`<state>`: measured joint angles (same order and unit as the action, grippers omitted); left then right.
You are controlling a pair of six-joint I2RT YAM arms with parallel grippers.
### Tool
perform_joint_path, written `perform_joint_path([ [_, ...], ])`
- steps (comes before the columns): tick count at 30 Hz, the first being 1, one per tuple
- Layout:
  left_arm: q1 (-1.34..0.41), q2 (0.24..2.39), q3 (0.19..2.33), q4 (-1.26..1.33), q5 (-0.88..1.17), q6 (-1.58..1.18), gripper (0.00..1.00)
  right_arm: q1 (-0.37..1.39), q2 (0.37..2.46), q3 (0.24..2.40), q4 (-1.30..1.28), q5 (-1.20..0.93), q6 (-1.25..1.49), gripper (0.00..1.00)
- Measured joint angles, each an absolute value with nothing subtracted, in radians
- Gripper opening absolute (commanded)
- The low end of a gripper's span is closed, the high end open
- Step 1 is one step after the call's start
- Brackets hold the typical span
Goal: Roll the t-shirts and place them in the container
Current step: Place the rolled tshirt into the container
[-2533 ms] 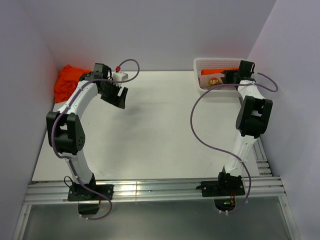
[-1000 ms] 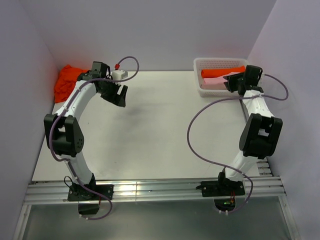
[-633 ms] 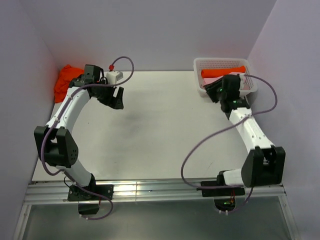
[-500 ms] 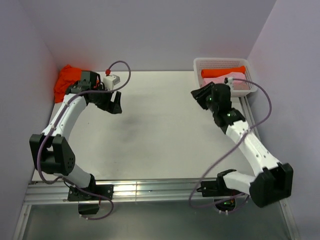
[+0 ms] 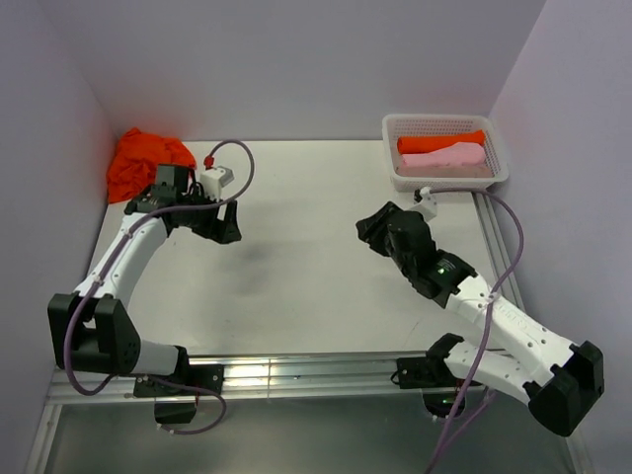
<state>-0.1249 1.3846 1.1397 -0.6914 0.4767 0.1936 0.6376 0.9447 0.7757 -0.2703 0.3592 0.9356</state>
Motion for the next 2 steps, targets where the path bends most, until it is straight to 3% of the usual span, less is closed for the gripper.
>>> perform_joint_path([
  [2,-0.125,1.377,1.139,-0.685,0.476,0.189,0.82,0.645,0.945,0.772,-0.273,0.362,0.926,0.54],
])
